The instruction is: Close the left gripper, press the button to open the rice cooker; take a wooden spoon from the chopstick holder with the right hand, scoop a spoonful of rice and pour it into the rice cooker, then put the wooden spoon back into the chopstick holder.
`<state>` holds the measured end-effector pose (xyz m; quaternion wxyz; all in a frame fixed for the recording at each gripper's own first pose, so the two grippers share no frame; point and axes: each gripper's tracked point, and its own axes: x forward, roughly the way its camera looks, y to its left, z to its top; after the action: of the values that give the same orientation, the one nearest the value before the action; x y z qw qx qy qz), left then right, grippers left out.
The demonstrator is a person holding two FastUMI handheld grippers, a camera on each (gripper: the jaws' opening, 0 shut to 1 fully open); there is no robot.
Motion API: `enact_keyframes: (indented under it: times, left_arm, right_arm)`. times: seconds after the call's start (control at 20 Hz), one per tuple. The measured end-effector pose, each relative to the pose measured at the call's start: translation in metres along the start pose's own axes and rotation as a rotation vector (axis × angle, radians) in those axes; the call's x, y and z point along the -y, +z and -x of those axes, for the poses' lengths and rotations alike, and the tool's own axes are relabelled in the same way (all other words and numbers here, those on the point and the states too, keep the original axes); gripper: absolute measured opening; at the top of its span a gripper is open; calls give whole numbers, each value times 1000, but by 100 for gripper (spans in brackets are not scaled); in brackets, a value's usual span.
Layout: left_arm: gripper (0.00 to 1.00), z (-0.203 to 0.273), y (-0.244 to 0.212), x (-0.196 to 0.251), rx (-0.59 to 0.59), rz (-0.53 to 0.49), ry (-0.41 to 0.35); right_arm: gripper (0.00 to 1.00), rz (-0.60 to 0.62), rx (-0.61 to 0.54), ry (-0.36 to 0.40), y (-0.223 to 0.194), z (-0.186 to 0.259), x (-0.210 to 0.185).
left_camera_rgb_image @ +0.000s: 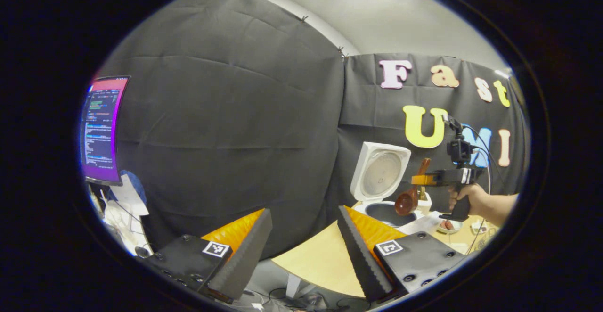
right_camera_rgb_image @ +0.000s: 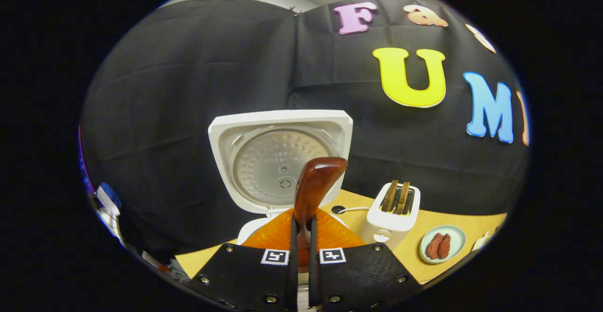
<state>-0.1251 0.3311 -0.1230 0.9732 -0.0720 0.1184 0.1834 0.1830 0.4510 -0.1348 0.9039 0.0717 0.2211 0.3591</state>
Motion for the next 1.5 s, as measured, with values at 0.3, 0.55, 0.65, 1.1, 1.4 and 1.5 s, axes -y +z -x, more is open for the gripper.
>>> enact_keyframes:
  times: [0.3, 0.55, 0.65, 1.1, 1.4, 1.5]
  left_arm:
    - [97, 9, 18, 7, 31, -6, -54]
    - [97, 22, 41, 24, 72, -30, -109]
    - [95, 22, 47, 46, 80, -26, -135]
    - [97, 4, 56, 147, 79, -43, -233]
    - [96, 4, 70, 194, 99, -57, -262]
    - [96, 4, 71, 208, 98, -68, -272]
  right_arm:
    - [9, -296, 52, 20, 24, 43, 36]
    - [9, -317, 112, -70, 39, 95, 92]
    - [9, -321, 129, -108, 44, 116, 113]
    - [9, -310, 190, -316, 38, 213, 221]
    - [9, -356, 200, -429, 16, 269, 285]
    - [9, -356, 201, -475, 3, 291, 304]
